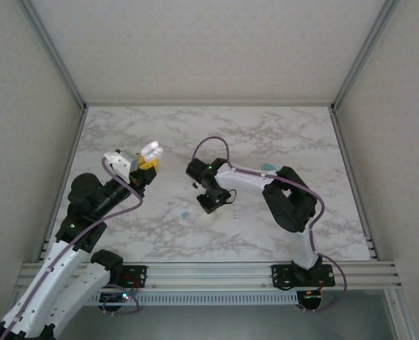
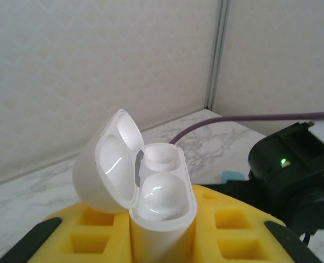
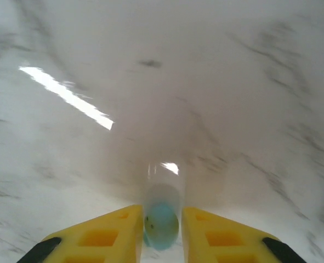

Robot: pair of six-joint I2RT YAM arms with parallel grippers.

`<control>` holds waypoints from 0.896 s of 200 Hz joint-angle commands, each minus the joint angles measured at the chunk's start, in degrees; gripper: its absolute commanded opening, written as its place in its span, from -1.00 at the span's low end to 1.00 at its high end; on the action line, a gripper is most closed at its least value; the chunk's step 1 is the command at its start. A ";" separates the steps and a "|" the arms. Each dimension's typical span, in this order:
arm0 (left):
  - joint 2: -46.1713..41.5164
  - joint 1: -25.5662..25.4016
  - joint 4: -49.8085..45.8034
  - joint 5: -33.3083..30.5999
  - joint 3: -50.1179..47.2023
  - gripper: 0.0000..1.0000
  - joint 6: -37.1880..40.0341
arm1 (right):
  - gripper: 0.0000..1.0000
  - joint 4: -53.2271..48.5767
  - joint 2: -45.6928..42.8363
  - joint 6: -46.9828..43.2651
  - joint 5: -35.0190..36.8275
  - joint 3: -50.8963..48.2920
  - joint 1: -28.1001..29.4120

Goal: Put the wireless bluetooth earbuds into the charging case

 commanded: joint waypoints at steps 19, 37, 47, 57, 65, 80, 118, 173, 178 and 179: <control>1.04 0.53 3.86 2.14 1.43 -0.69 -1.41 | -0.42 -1.44 -2.36 7.63 1.94 -2.28 -1.85; 1.46 0.52 4.20 2.34 1.46 -0.69 -1.58 | -0.34 -0.35 -1.96 9.10 -0.28 -2.66 -1.93; 1.61 0.53 4.20 2.43 1.64 -0.69 -1.55 | -0.31 0.30 -2.25 10.22 -1.27 -2.85 -1.94; 1.67 0.53 4.02 2.51 1.70 -0.69 -1.54 | -0.31 0.74 -2.64 11.44 -2.00 -3.15 -2.08; 1.72 0.53 3.87 2.65 1.77 -0.69 -1.51 | -0.33 0.46 -2.83 11.77 -2.38 -3.49 -2.27; 1.73 0.53 3.62 2.88 1.83 -0.68 -1.44 | -0.35 0.15 -3.42 11.36 -3.39 -4.54 -2.26; 1.79 0.48 4.26 2.87 1.28 -0.68 -1.79 | -0.29 1.53 -7.46 12.88 -3.11 -9.96 -2.18; 3.39 0.52 5.51 3.78 1.75 -0.67 -1.94 | -0.14 -2.25 -6.61 12.16 1.84 -5.77 -2.18; 3.44 0.52 5.51 3.83 1.74 -0.67 -1.95 | -0.11 -2.89 -6.42 11.89 2.61 -5.28 -2.18; 3.47 0.52 5.56 3.83 1.71 -0.67 -1.92 | -0.11 -2.96 -6.39 11.77 2.77 -5.14 -2.18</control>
